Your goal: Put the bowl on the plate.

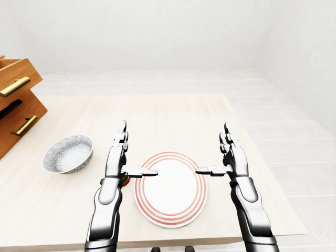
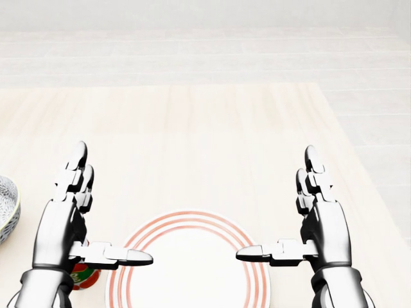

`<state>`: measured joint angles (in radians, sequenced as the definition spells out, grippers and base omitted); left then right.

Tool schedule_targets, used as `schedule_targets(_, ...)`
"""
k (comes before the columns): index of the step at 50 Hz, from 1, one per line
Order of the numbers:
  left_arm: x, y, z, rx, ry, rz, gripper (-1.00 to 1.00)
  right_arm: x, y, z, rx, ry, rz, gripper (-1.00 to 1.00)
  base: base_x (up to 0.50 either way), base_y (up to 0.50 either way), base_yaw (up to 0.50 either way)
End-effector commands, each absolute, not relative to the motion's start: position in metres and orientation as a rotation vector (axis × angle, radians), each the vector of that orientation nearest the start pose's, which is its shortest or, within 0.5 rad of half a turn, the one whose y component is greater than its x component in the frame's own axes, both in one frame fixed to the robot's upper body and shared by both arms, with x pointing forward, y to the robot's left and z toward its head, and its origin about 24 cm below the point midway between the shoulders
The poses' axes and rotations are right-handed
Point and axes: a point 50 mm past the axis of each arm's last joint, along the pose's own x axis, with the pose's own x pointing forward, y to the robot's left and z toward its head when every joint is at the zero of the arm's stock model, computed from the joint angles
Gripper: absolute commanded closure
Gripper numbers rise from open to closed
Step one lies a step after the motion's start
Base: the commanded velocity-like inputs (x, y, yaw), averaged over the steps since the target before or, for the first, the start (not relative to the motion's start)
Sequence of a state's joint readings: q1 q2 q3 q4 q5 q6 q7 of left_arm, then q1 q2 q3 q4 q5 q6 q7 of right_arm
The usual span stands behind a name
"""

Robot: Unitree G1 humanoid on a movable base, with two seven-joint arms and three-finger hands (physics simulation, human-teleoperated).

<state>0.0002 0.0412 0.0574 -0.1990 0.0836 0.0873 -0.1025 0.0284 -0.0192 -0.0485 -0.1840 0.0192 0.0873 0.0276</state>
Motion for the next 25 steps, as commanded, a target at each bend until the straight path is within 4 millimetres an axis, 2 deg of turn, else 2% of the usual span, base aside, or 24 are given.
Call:
schedule_targets(1, 0.252, 0.169, 0.081, 0.146, -0.107, -0.025, -1.00, 0.247, -0.165, 0.070, -0.014, -0.071, -0.033, -1.00, 0.00, 0.00, 0.00)
schedule_targets(10, 0.252, 0.180, 0.099, 0.248, -0.168, -0.017, -1.00, 0.247, -0.166, 0.070, -0.011, -0.073, -0.040, -1.00, 0.00, 0.00, 0.00)
schedule_targets(13, 0.251, 0.188, 0.110, 0.293, -0.204, 0.000, -1.00, 0.248, -0.166, 0.071, -0.007, -0.076, -0.042, -1.00, 0.00, 0.00, 0.00)
schedule_targets(25, 0.243, 0.222, 0.125, 0.454, -0.214, 0.087, -1.00, 0.248, -0.167, 0.074, -0.004, -0.087, -0.039, -1.00, 0.00, 0.00, 0.00)
